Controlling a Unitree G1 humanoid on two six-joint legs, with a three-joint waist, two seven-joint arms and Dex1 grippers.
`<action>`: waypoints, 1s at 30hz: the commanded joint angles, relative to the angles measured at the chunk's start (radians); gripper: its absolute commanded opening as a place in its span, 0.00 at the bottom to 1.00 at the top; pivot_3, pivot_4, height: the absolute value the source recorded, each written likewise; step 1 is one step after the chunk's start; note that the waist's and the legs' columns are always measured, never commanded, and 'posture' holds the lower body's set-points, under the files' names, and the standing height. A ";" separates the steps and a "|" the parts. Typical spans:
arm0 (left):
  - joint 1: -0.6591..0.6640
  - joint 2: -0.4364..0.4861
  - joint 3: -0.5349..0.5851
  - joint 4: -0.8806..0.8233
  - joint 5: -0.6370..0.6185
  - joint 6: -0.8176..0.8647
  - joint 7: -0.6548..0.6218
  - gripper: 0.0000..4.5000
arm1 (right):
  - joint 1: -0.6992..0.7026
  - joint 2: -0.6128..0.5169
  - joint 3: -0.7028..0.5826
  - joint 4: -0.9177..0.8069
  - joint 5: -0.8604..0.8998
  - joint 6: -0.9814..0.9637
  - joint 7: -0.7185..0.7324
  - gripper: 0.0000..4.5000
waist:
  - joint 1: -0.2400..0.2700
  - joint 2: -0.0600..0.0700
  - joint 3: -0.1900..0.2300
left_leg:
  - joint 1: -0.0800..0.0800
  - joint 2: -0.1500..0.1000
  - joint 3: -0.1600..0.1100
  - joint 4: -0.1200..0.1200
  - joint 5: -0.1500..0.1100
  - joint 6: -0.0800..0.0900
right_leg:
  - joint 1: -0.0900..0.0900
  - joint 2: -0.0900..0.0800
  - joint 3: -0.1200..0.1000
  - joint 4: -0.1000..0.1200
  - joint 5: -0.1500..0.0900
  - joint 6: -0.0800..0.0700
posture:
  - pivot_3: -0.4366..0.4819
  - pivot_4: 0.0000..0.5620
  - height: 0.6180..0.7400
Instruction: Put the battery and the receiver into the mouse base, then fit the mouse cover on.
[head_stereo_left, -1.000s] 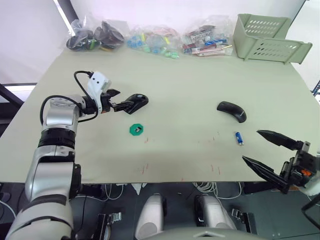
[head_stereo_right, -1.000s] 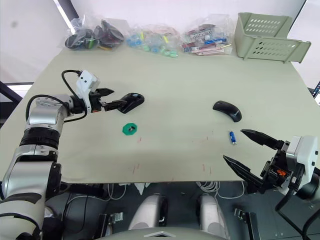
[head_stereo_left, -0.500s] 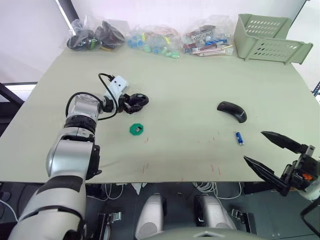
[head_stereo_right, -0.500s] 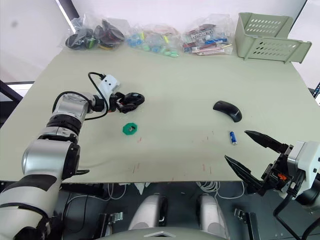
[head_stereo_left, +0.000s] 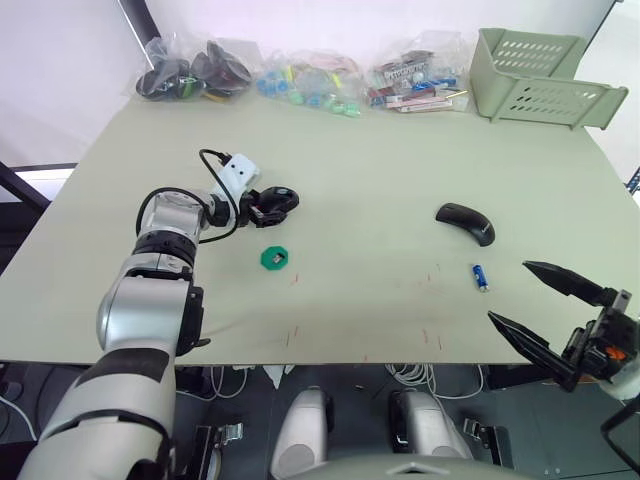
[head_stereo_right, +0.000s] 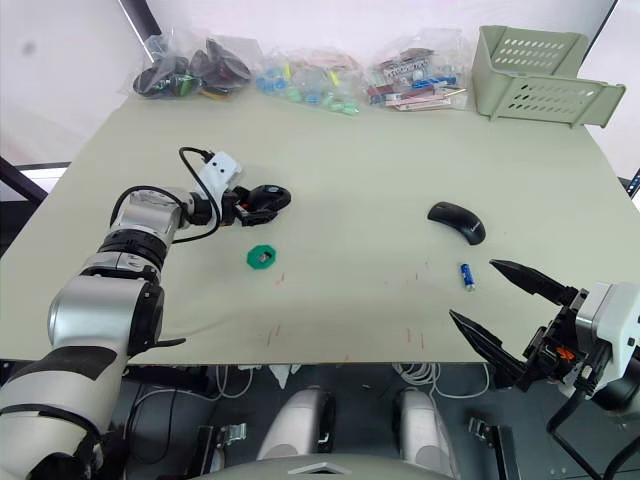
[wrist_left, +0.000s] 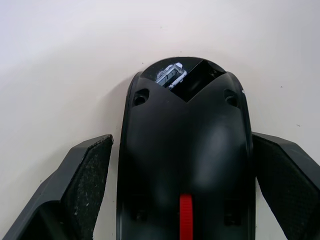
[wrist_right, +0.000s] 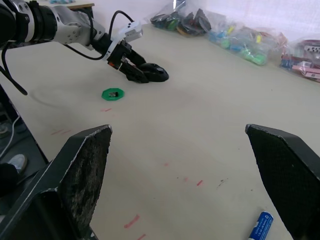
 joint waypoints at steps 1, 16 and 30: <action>-0.027 0.008 0.024 -0.010 -0.005 -0.023 -0.014 0.98 | -0.003 -0.010 -0.011 -0.018 0.008 -0.015 -0.002 1.00 | 0.000 0.000 0.000 | 0.000 0.000 0.000 0.000 0.000 0.000 | 0.000 0.000 0.000 0.000 0.000 0.000 | 0.48 0.27 1.00; -0.012 0.007 0.043 0.000 0.000 -0.037 0.002 0.65 | -0.045 -0.039 -0.004 0.008 0.008 -0.004 -0.002 1.00 | 0.000 0.000 0.000 | 0.000 0.000 0.000 0.000 0.000 0.000 | 0.000 0.000 0.000 0.000 0.001 -0.001 | 0.48 0.27 1.00; 0.102 -0.005 0.051 -0.470 -0.155 0.092 -0.406 0.65 | -0.035 -0.043 -0.015 0.014 0.008 -0.008 0.004 1.00 | -0.001 0.000 0.000 | 0.000 0.000 0.000 0.000 0.000 0.000 | 0.000 0.000 0.001 0.001 0.001 -0.002 | 0.48 0.27 1.00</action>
